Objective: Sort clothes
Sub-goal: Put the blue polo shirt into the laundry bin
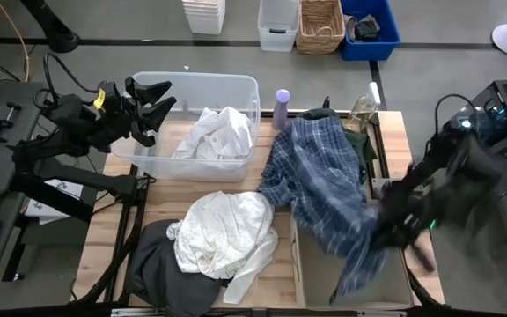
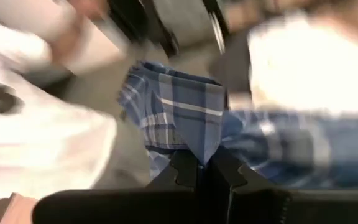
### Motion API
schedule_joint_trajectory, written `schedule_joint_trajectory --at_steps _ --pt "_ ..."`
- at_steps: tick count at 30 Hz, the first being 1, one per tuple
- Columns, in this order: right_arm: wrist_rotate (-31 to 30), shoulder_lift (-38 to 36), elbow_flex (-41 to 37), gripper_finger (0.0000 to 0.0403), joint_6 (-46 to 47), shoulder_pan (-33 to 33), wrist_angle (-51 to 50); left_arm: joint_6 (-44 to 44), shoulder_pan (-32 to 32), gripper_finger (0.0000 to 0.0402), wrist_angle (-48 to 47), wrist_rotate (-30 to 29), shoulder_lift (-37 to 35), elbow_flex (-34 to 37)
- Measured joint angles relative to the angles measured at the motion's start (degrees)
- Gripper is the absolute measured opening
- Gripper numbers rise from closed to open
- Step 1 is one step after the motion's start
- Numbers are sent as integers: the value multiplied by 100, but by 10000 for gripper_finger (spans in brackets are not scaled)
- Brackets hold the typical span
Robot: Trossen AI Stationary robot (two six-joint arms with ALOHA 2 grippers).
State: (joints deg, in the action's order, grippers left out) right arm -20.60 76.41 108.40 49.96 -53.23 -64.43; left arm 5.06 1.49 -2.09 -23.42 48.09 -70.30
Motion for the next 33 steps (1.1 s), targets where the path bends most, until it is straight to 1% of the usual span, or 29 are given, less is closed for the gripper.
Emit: schedule_joint_trajectory --at_steps 2,4,6,9,11,12,15,17,21,25,27,29,31,33 --pt "94 191 -536 1 1053 -217 -334 72 1 246 1 0 39 0" --pt "568 360 -1223 1 2197 -416 -643 74 1 246 19 0 90 0" --pt "1141 493 -1963 1 3028 -552 -507 74 -1 246 41 0 137 0" --pt "1853 624 -2956 1 3957 -654 179 73 1 246 79 0 193 0" --pt "2296 719 -3494 9 4333 -647 862 72 0 246 68 1 218 0" --pt "2441 757 -3677 16 4447 -639 1201 72 -1 246 66 3 222 0" --pt "2605 805 -4001 52 4626 -636 2087 -44 0 246 50 3 217 0" --pt "2679 869 -4032 81 4595 -641 2359 -182 1 246 32 3 210 0" --pt "2733 891 -3934 149 4578 -588 2344 -370 1 246 23 37 178 0" --pt "3239 891 -3588 208 4533 -325 2226 -549 -2 246 -10 39 115 0" --pt "3442 892 -3308 225 4505 -156 2014 -651 1 246 -56 38 78 0" --pt "3458 897 -2906 232 4341 2 1665 -795 -1 246 -121 38 38 0" --pt "3318 898 -2390 234 4183 147 1077 -977 0 246 -191 36 -4 0" --pt "3046 898 -1821 235 4118 305 313 -1198 -1 246 -263 34 -44 0"
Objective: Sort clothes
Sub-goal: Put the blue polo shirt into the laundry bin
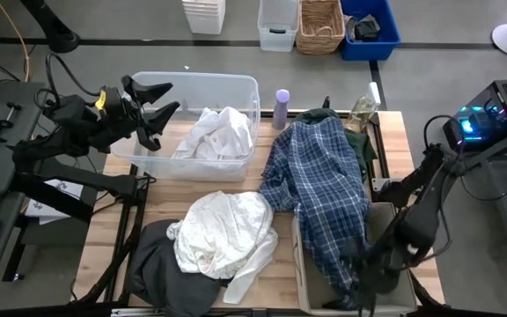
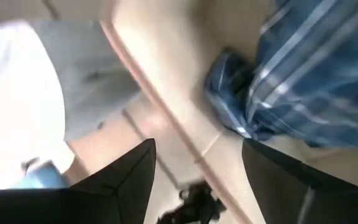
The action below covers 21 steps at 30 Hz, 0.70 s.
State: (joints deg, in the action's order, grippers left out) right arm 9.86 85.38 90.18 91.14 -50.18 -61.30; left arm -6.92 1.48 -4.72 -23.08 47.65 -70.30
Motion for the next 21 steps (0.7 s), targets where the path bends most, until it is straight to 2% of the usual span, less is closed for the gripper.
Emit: schedule_joint_trajectory --at_steps 2,5,8,10,16,21 --pt "-505 -2 557 235 -3 172 -765 -279 -1 246 -62 -27 -24 0" --pt "-1605 -15 1226 235 39 548 -1718 -677 1 246 -182 -104 -73 0" --pt "-2243 -17 1509 235 260 1304 -2713 -821 1 246 -363 -221 -119 0" --pt "-2306 -46 1414 236 314 2020 -2894 -793 -1 246 -479 -229 -144 0" --pt "-2040 -171 511 236 -1688 4341 -2477 -401 1 246 -776 -226 -160 0" --pt "-1828 -21 -432 236 -2614 5874 -2009 -212 -1 246 -803 -152 -161 2"
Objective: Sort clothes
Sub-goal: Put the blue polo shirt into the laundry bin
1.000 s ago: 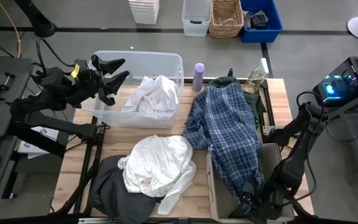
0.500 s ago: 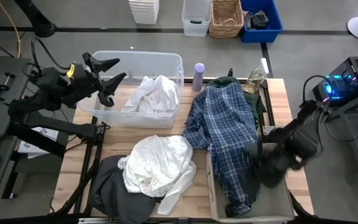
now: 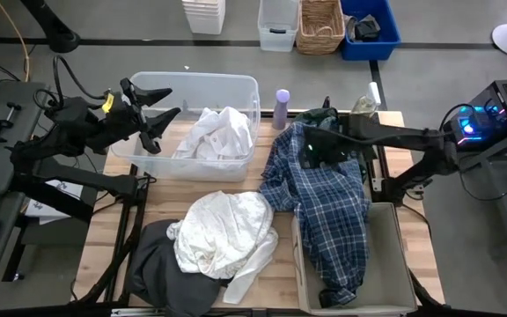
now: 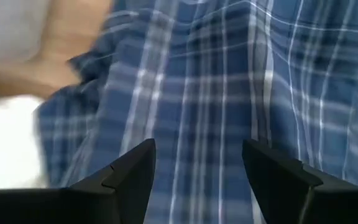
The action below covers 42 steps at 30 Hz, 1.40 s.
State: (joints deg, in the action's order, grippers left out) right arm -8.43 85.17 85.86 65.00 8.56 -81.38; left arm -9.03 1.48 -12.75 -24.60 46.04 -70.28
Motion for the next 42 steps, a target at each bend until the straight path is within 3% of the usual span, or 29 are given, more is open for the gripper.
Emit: schedule_joint_trajectory --at_steps 4,12,16,18,21,23,27,34,38,42 --pt "286 184 -714 236 -538 568 760 46 0 246 -1 10 2 0" --pt "-457 1087 -1630 236 -956 988 1535 135 0 246 -4 4 7 0" --pt "-451 1672 -1854 222 -1425 1059 2122 149 0 246 30 -50 7 0" --pt "-369 1912 -1860 176 -1652 1057 2206 203 0 246 50 -106 5 0" --pt "-191 2079 -1864 45 -2144 1035 2352 343 0 246 63 -186 7 0" --pt "-183 2026 -1807 20 -2342 991 2386 405 0 246 65 -257 6 0" --pt "-361 1410 -1480 5 -2771 750 2069 441 0 246 72 -383 7 0" --pt "-507 -704 -705 2 -2290 -180 1688 441 0 246 338 -518 7 0" --pt "-550 -1934 -318 1 -1739 -1290 1955 441 0 246 441 -518 7 0" --pt "-1129 -2785 -111 1 -1402 -3075 3035 439 0 246 600 -521 25 0"
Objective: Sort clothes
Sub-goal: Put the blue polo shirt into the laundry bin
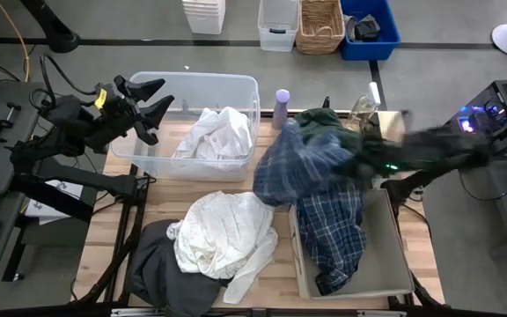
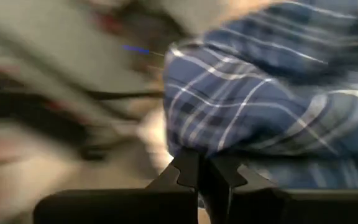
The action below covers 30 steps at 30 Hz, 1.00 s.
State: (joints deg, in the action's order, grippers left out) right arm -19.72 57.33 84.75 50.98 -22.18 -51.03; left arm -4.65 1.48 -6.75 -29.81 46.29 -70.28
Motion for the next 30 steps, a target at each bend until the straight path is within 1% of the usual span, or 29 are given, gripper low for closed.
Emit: schedule_joint_trajectory --at_steps 3,5,6,8,10,12,14,17,18,20,22,26,28,30 --pt "-658 -219 4 1 -303 -1574 1222 -2 0 246 180 -12 33 0" --pt "-1152 -183 6 1 -294 -2507 1622 -3 0 246 356 -55 74 0" --pt "-1393 -110 6 1 -119 -2889 1621 -2 0 246 415 -74 93 0" --pt "-1745 99 6 1 504 -3497 1283 1 0 246 553 -82 135 0" --pt "-1841 381 3 0 1497 -3929 684 0 0 246 648 -83 175 0" --pt "-1754 706 -12 0 2632 -4284 2 0 0 246 739 -83 213 0" --pt "-1353 1007 -18 0 3736 -4559 -636 0 0 246 775 -83 250 0" --pt "-585 1470 -7 0 5209 -4733 -1824 0 0 246 799 -83 297 0" --pt "-377 1641 -13 0 5537 -4733 -2172 0 0 246 806 -83 321 0" --pt "-149 1910 -18 0 5784 -4632 -2606 0 0 246 802 -85 360 -1" --pt "-43 2115 -18 0 5692 -4435 -2809 0 0 246 800 -84 411 0" --pt "502 2475 -132 2 5091 -3938 -2760 -2 0 246 794 -84 483 0" --pt "720 2600 -214 9 4912 -3698 -2742 -4 0 246 797 -85 508 -2" --pt "1104 2674 -337 27 4765 -3421 -2692 -4 0 246 788 -84 512 0"
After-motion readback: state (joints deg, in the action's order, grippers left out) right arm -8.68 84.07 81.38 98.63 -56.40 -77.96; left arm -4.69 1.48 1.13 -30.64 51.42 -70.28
